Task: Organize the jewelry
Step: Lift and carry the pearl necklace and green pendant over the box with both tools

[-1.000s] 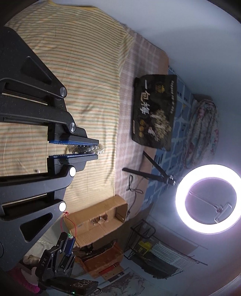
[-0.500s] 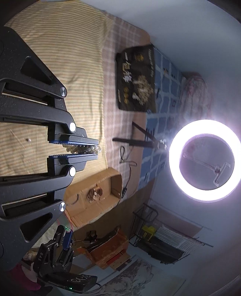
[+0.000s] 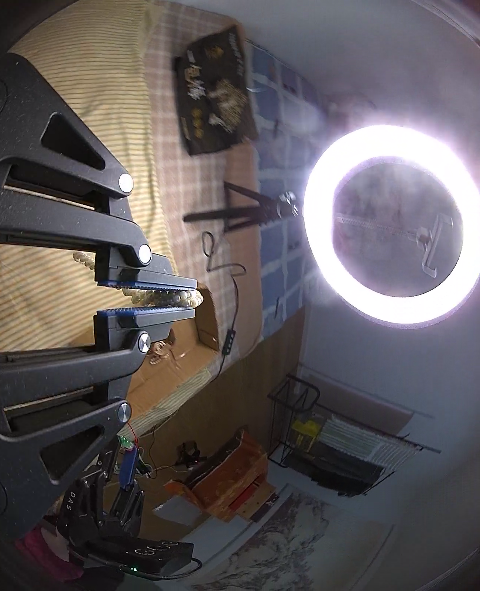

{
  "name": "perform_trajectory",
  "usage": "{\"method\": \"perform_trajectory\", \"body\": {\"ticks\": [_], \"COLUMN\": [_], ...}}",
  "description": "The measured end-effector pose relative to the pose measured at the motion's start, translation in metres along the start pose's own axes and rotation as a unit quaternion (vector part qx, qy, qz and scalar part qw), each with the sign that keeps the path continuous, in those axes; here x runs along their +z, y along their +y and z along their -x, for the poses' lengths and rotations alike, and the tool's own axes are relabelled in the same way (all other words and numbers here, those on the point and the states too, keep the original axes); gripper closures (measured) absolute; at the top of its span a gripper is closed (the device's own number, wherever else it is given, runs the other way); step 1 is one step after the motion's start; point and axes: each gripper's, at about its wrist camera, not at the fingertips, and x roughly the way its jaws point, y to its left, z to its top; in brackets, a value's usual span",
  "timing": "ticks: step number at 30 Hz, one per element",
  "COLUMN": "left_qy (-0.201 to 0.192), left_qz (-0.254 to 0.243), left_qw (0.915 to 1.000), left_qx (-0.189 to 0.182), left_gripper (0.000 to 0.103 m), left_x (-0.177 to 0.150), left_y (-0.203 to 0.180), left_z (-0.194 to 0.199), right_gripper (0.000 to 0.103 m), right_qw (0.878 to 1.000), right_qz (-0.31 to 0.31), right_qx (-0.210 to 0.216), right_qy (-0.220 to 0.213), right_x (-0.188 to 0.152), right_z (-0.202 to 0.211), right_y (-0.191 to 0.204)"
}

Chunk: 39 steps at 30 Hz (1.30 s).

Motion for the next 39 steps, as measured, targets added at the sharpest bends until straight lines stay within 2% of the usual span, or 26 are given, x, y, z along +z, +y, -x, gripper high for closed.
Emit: {"method": "perform_trajectory", "body": {"ticks": [20,26,39], "left_qy": [0.019,0.034,0.076], "left_qz": [-0.007,-0.011,-0.018], "left_qw": [0.9993,0.9989,0.997], "left_qx": [-0.032,-0.031,0.002], "left_gripper": [0.098,0.098,0.098], "left_x": [0.042,0.038,0.013], "left_y": [-0.052,-0.063,-0.061], "left_z": [-0.095,-0.125,-0.171], "right_gripper": [0.071,0.07,0.07], "right_qw": [0.999,0.999,0.997], "right_qz": [-0.024,-0.034,-0.055], "right_qx": [-0.021,-0.025,-0.019], "right_qy": [0.001,0.01,0.041], "right_x": [0.002,-0.004,-0.022], "right_z": [-0.023,-0.036,-0.069], "right_y": [-0.055,-0.068,-0.087]}}
